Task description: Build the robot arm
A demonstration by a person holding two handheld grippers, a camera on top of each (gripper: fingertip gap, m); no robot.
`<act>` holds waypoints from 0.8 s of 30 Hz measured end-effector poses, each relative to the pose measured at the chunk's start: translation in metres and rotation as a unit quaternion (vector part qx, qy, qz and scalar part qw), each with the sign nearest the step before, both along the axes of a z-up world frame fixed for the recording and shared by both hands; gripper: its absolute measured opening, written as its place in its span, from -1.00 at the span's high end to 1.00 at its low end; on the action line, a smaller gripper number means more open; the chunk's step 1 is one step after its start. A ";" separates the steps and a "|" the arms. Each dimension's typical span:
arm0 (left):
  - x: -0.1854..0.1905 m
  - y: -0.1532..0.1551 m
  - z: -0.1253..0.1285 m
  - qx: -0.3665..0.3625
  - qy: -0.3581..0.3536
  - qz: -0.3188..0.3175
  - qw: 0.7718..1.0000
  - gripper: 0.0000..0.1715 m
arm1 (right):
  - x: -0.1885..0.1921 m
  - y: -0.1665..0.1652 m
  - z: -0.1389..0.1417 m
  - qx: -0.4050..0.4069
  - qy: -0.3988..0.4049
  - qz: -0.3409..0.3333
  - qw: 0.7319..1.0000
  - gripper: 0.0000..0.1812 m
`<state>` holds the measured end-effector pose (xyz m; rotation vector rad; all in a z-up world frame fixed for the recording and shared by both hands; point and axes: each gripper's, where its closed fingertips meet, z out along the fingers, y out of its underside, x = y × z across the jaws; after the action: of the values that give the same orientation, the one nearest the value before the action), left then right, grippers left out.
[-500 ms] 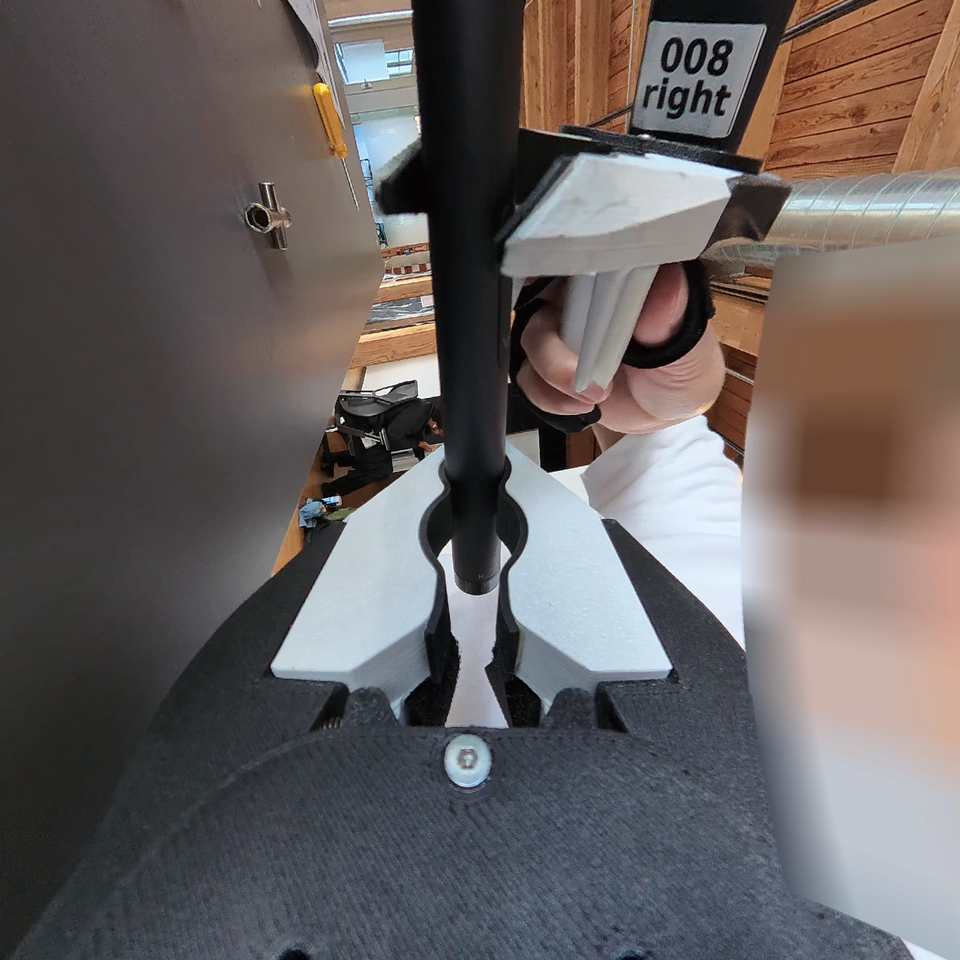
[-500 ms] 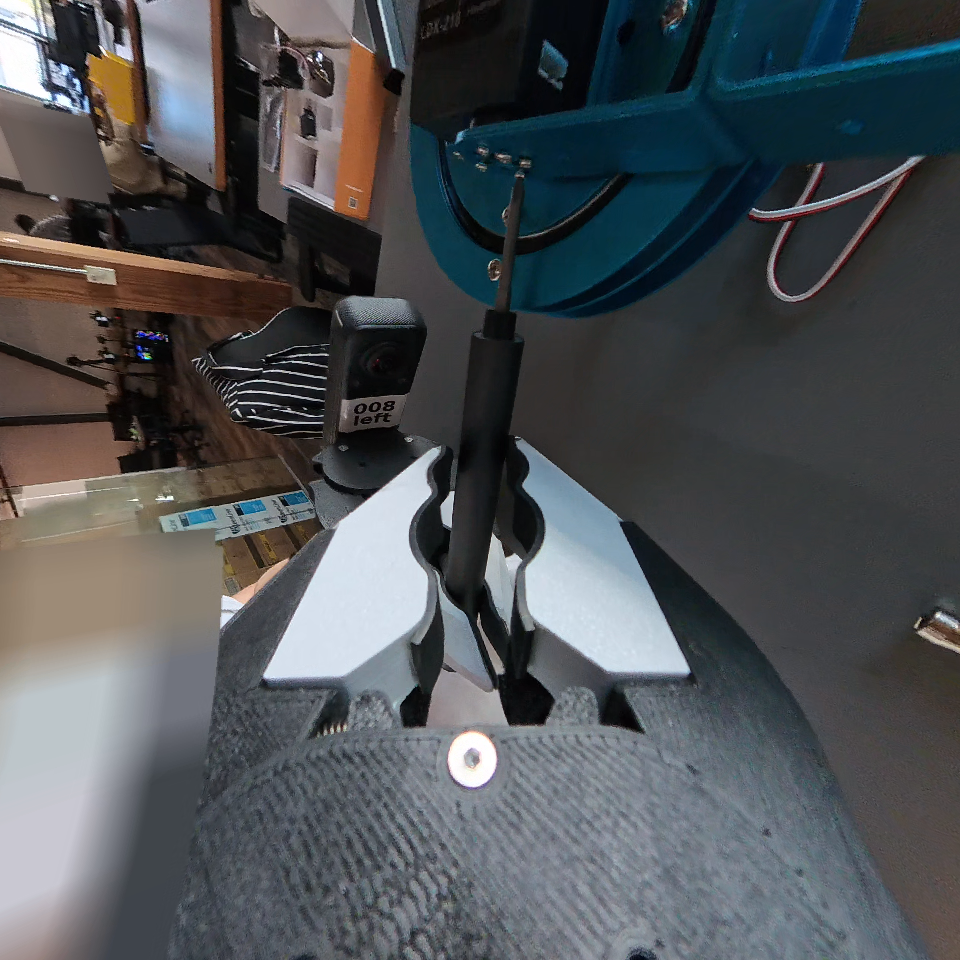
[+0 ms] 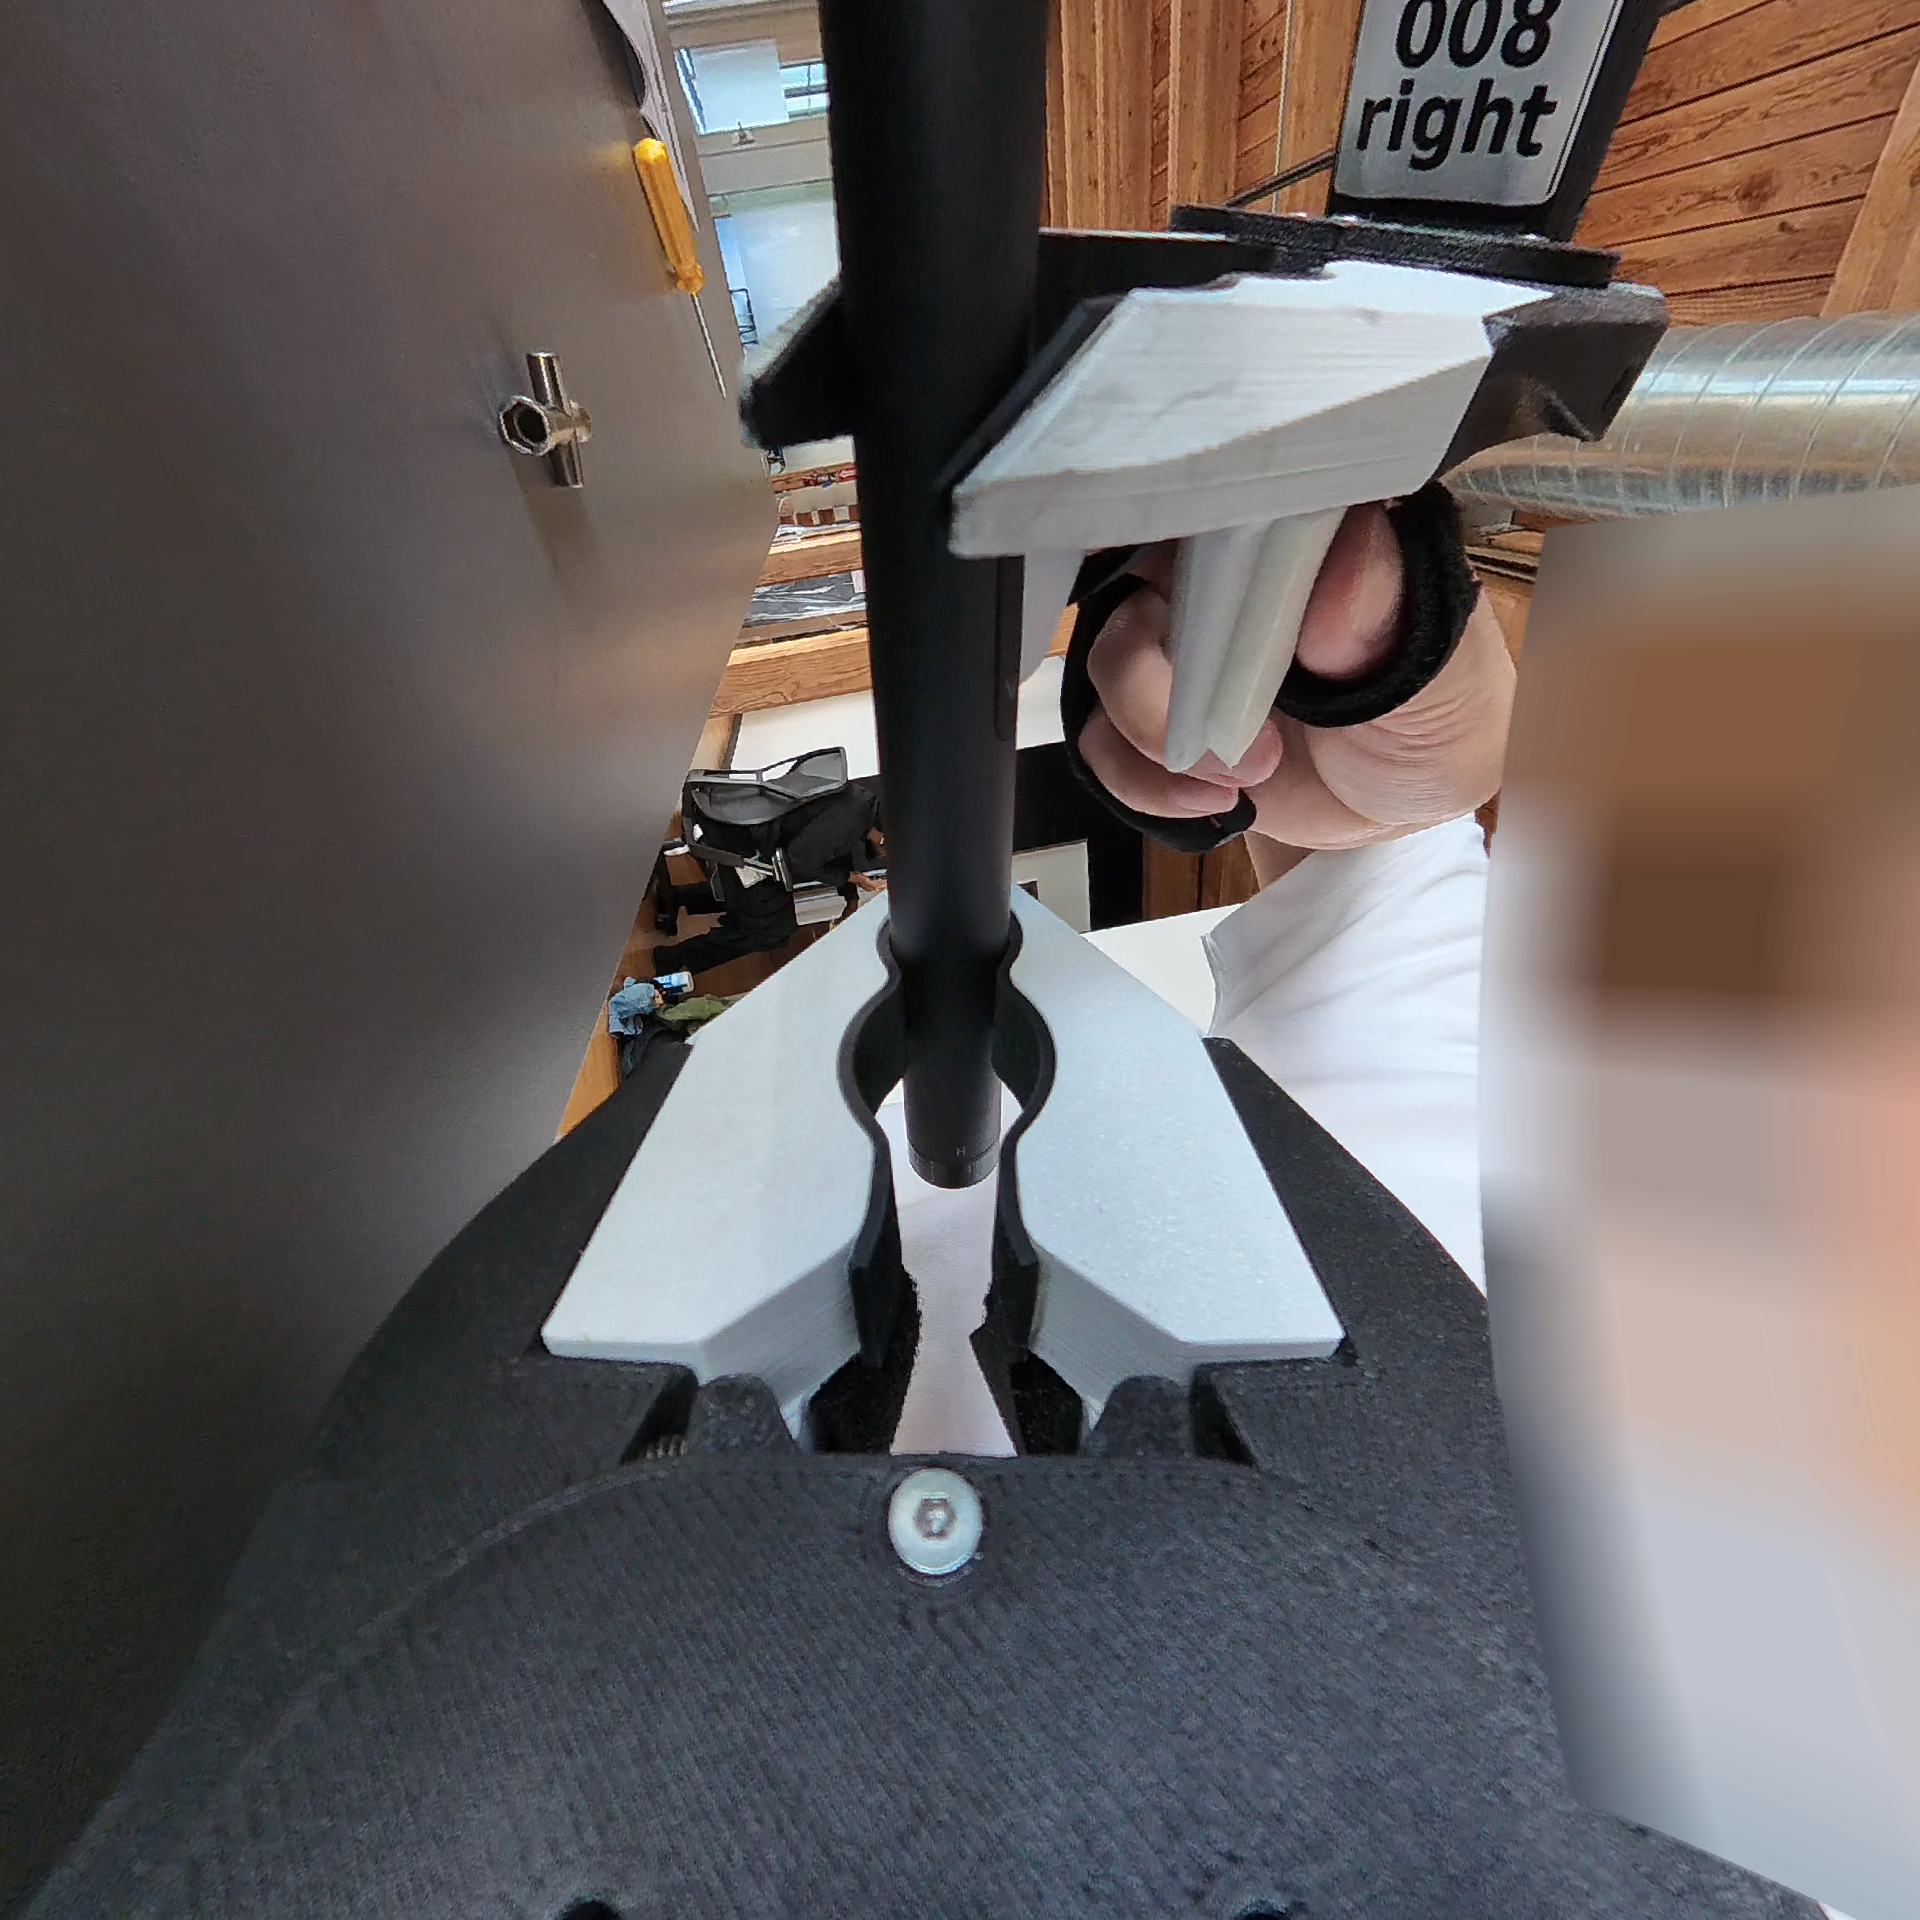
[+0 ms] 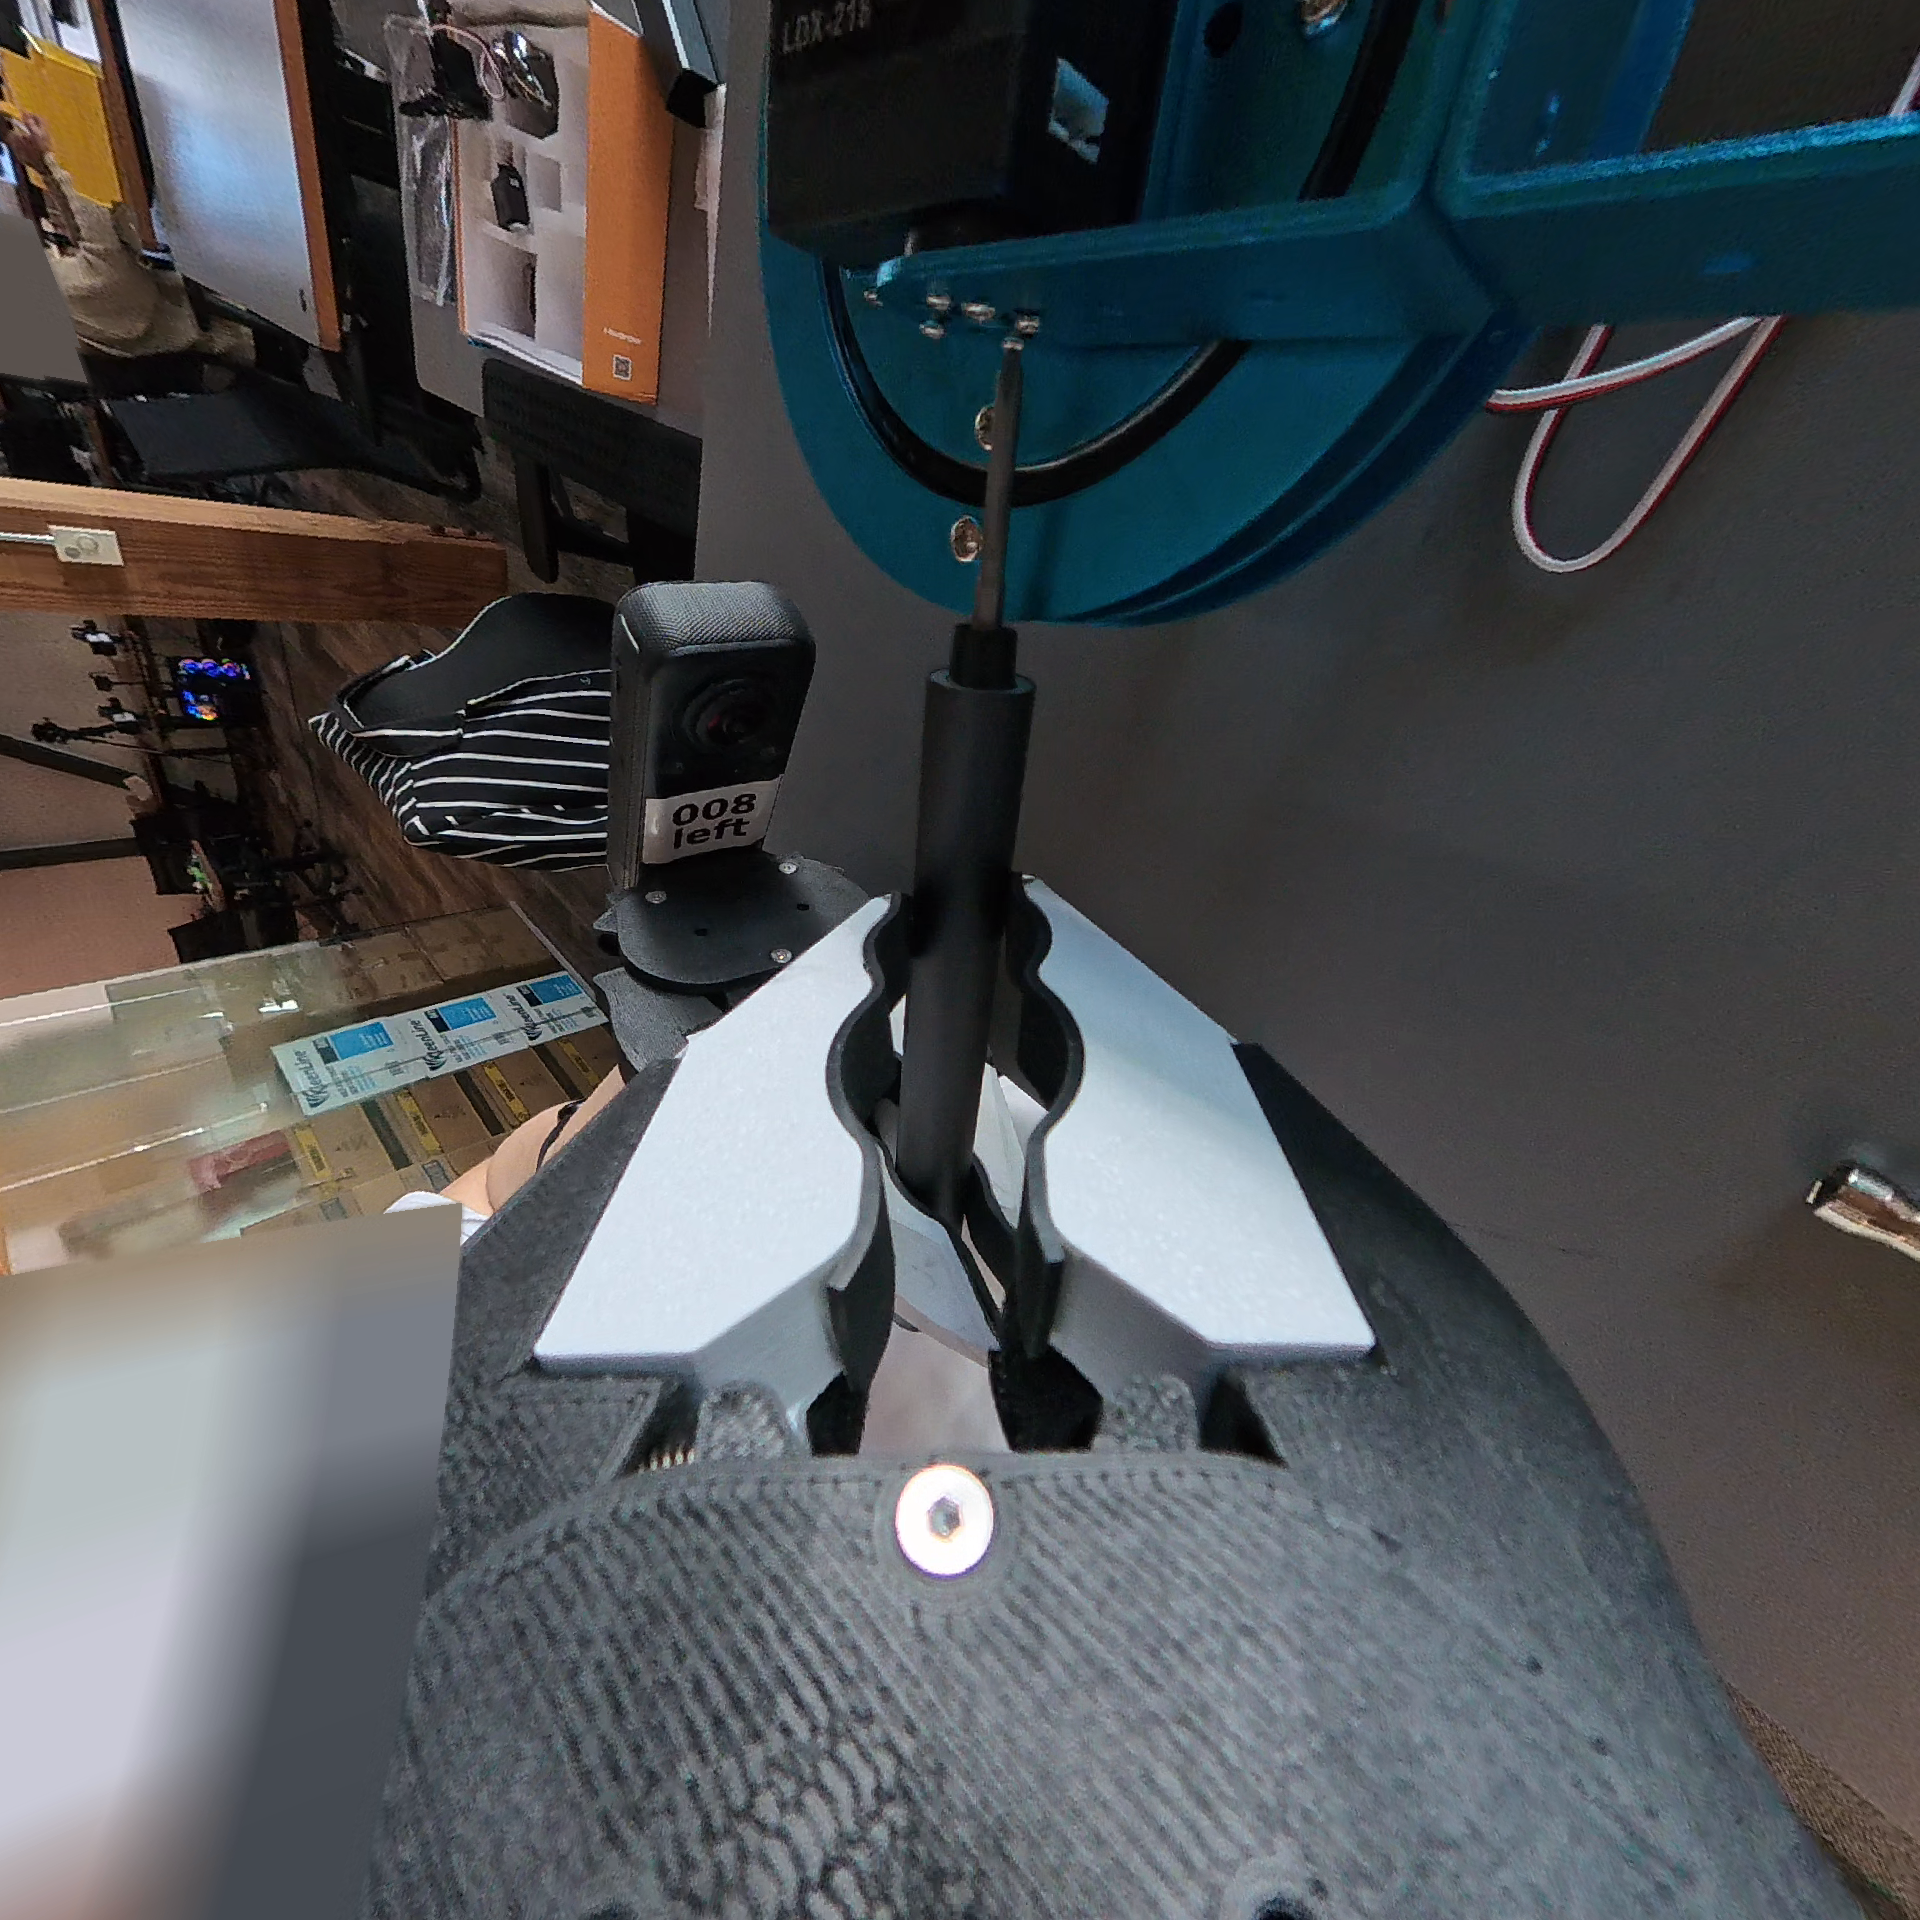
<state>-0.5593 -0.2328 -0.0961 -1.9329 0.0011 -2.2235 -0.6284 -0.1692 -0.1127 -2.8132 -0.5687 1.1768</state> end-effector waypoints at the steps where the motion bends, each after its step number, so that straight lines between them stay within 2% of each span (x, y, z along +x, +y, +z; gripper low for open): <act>1: 0.000 0.000 0.000 0.000 0.000 0.000 1.000 0.91 | 0.000 0.000 0.000 0.000 -0.001 -0.001 1.000 0.83; 24: -0.001 0.003 0.005 -0.001 -0.010 0.003 1.000 0.91 | -0.001 0.002 0.002 -0.036 0.033 -0.014 0.999 0.82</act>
<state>-0.5599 -0.2295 -0.0910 -1.9081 -0.0097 -2.2393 -0.6296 -0.1672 -0.1103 -2.8186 -0.4896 1.3039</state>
